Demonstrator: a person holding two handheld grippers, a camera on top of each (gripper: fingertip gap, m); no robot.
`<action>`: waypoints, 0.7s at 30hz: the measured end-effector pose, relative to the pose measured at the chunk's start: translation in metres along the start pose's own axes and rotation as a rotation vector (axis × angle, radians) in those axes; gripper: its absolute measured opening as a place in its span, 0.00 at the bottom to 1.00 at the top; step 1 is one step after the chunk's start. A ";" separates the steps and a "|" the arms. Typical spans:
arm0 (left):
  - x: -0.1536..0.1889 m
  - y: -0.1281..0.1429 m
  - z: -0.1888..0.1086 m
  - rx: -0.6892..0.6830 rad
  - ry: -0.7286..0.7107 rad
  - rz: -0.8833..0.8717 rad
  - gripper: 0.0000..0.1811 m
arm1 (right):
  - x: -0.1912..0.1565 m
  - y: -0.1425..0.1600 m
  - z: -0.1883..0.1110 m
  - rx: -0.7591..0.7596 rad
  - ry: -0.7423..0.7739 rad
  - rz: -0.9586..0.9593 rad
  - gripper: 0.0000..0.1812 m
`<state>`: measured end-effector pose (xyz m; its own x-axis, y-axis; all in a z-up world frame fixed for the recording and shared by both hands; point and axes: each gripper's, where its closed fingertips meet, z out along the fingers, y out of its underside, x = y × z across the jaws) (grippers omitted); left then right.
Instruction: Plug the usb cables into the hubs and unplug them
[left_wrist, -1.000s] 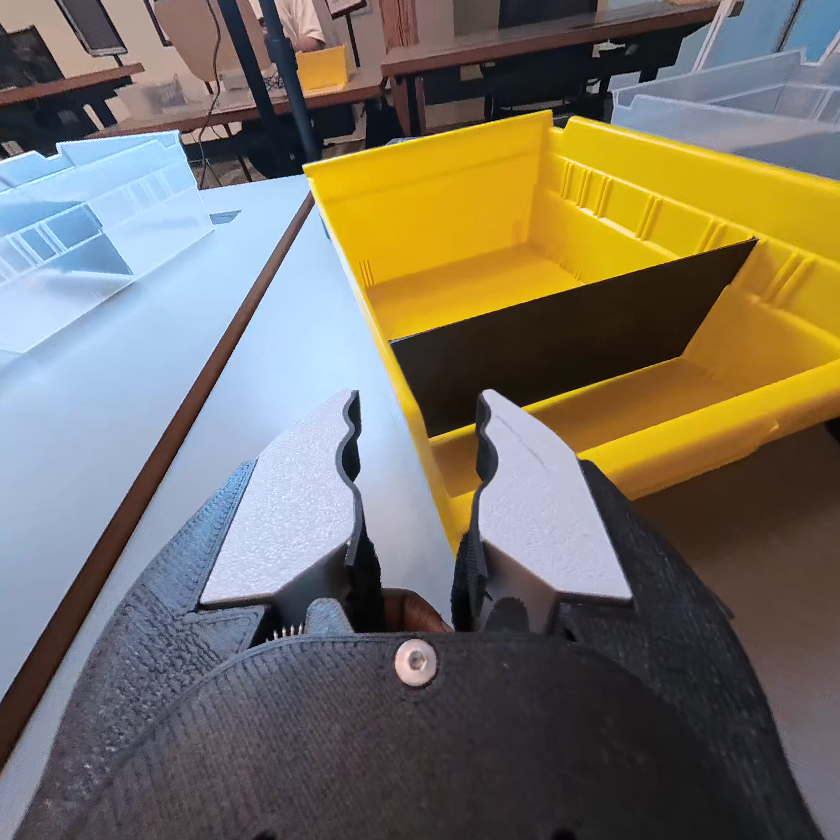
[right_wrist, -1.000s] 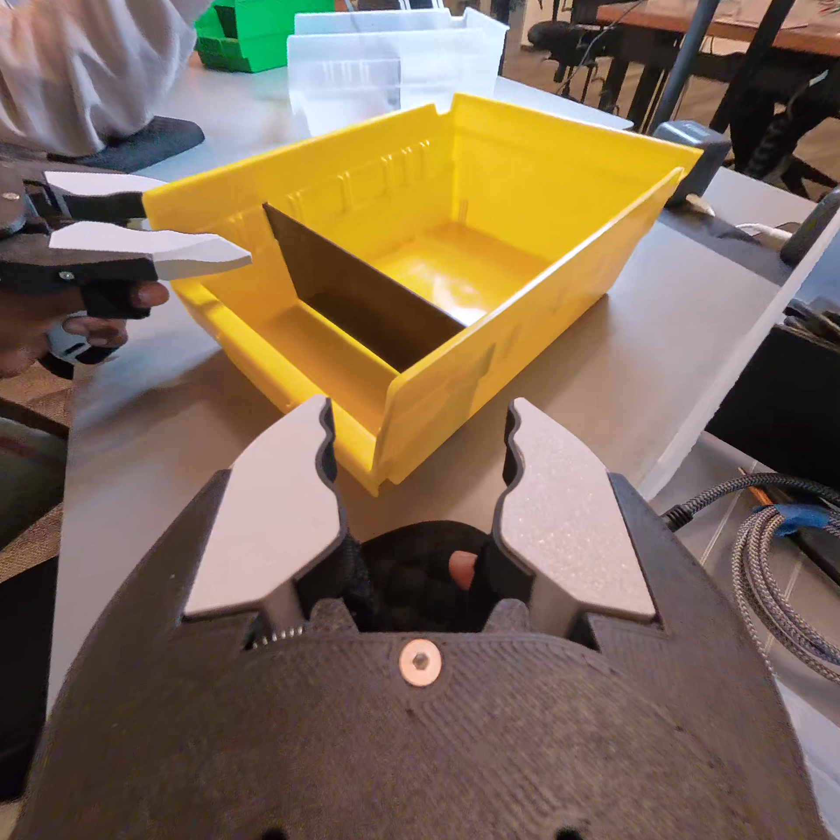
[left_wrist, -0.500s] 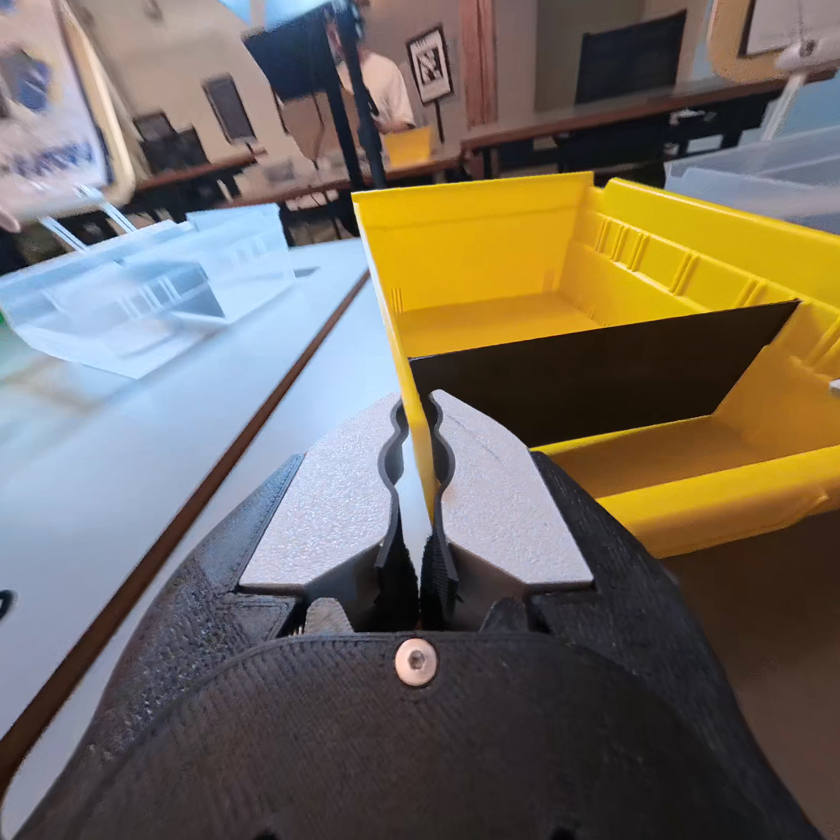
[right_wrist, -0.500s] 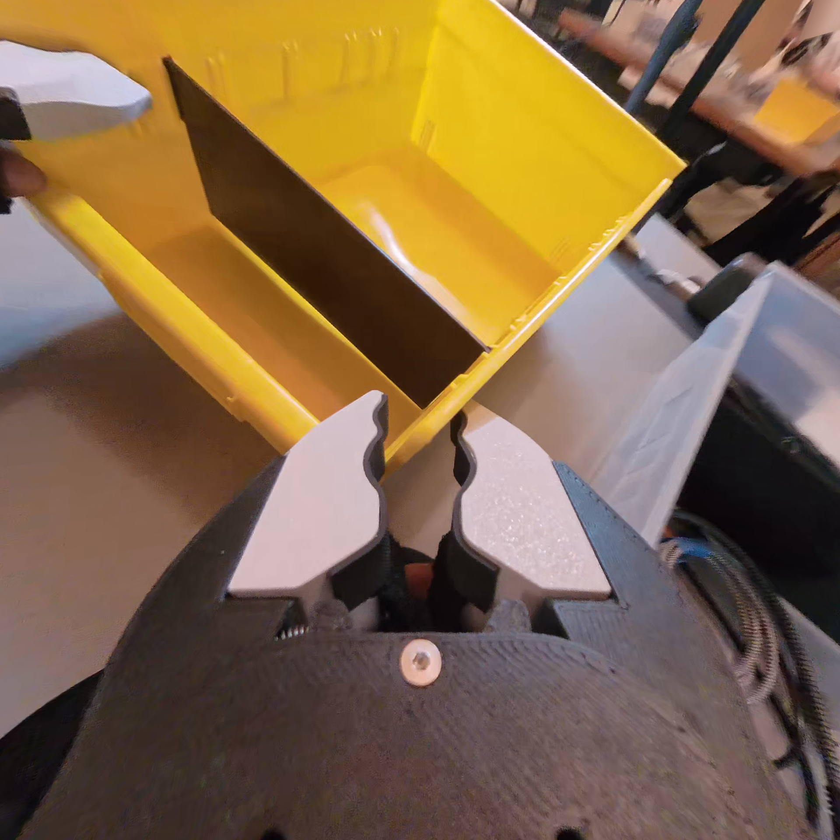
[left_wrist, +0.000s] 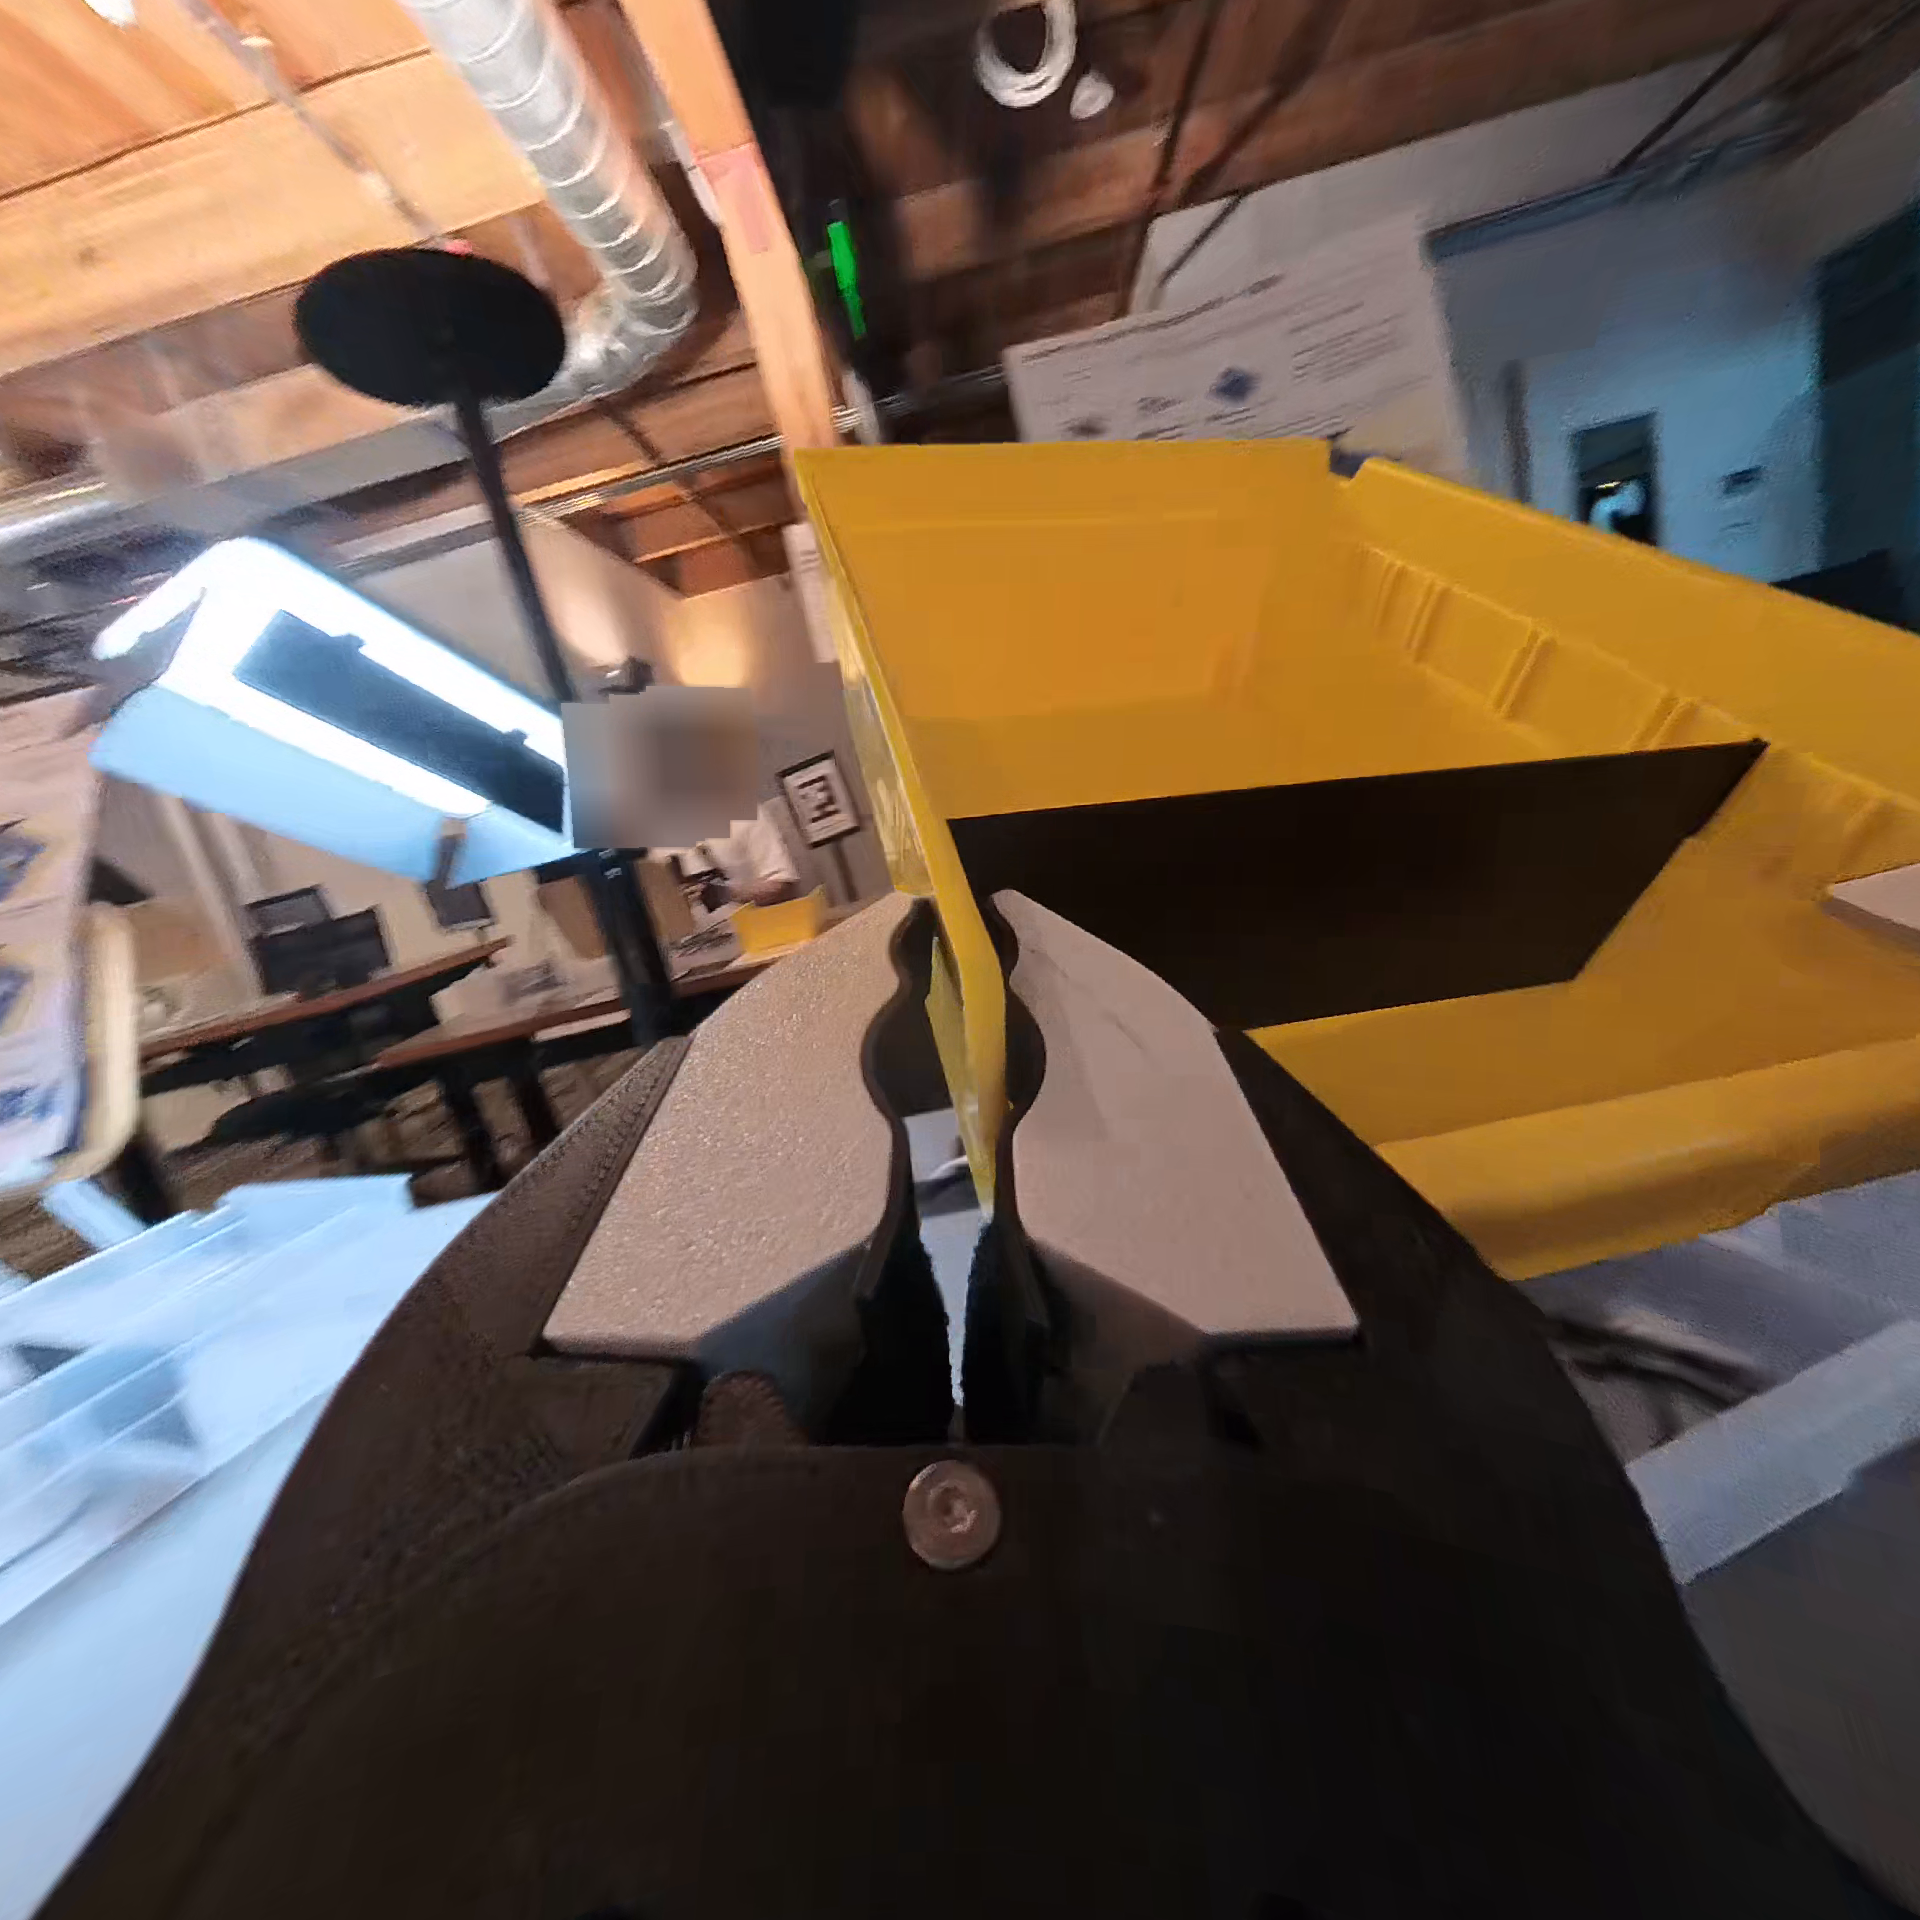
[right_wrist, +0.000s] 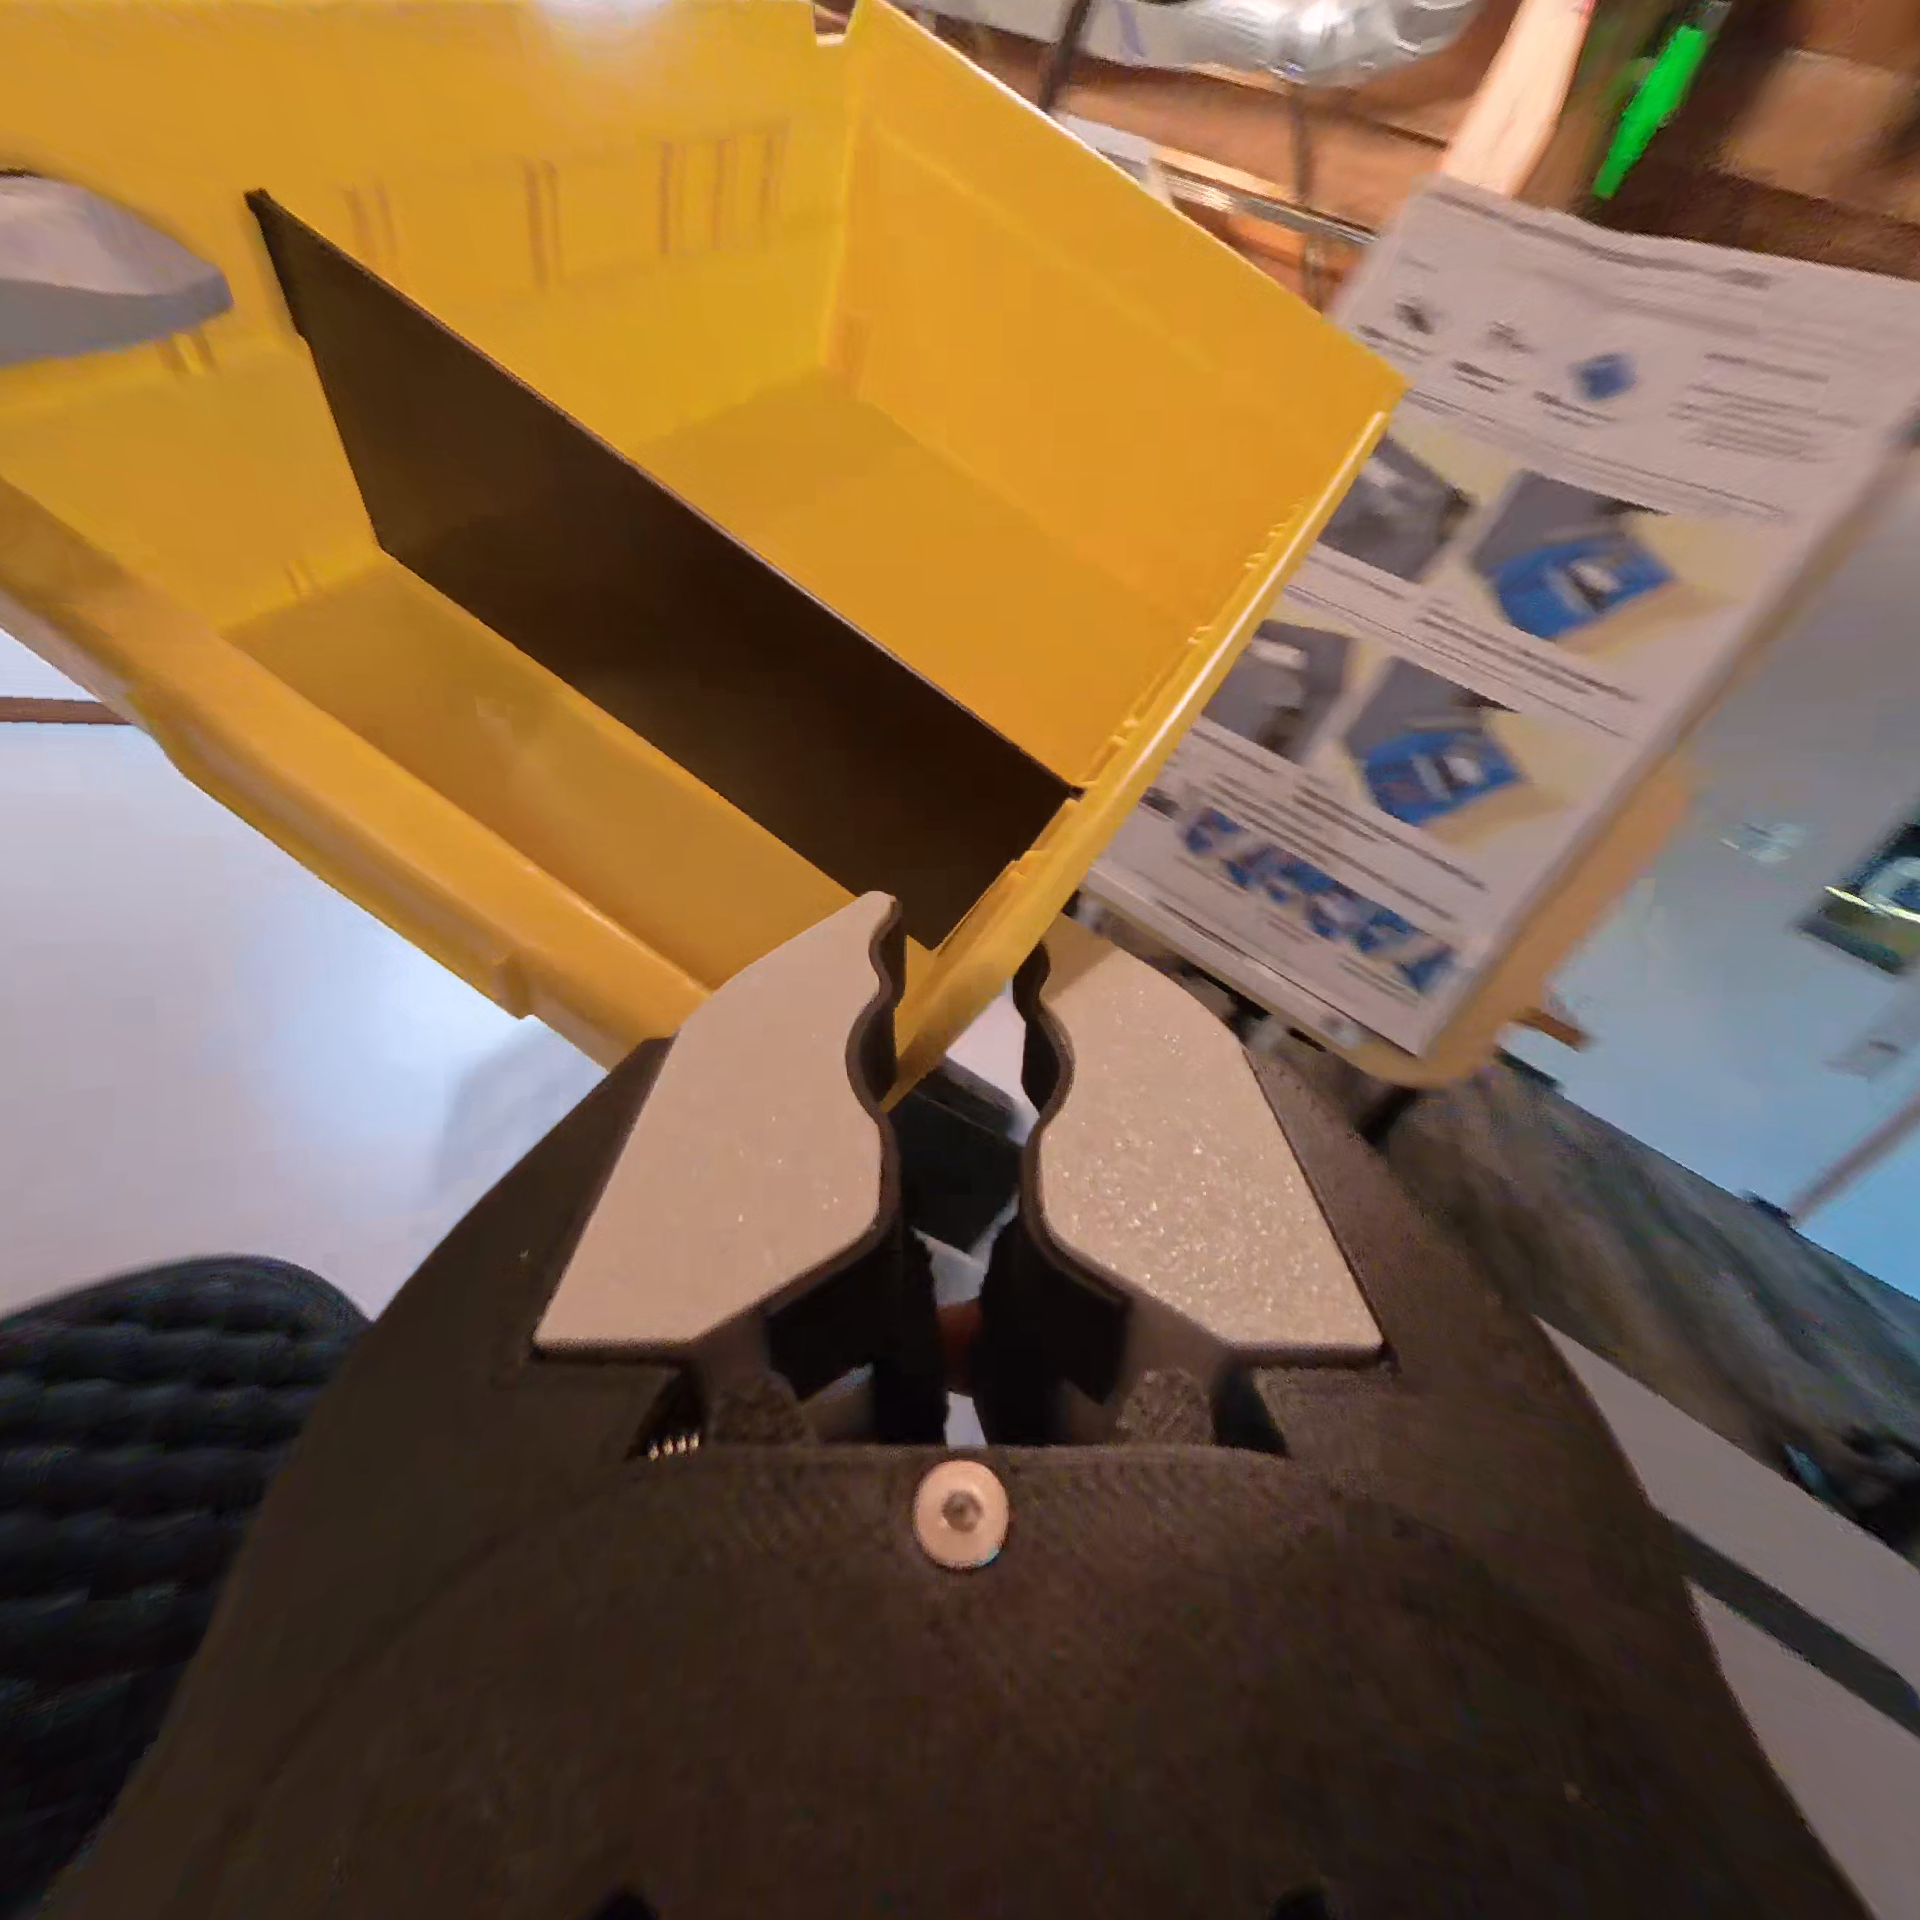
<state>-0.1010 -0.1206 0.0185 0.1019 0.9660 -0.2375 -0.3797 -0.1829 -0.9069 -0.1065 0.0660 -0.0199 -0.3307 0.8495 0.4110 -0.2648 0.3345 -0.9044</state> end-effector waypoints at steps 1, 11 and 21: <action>0.023 -0.005 0.009 0.006 0.040 -0.004 0.05 | 0.021 0.007 -0.012 -0.022 0.045 0.002 0.11; 0.274 -0.002 0.075 -0.078 0.479 -0.151 0.06 | 0.194 0.116 -0.145 -0.340 0.430 0.041 0.08; 0.429 0.063 0.088 -0.253 0.736 -0.138 0.06 | 0.251 0.227 -0.218 -0.572 0.613 0.136 0.07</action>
<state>-0.1623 0.2982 -0.1093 0.7484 0.6303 -0.2065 -0.1074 -0.1921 -0.9755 -0.0519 0.4442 -0.1466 0.2661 0.9130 0.3093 0.2947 0.2285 -0.9279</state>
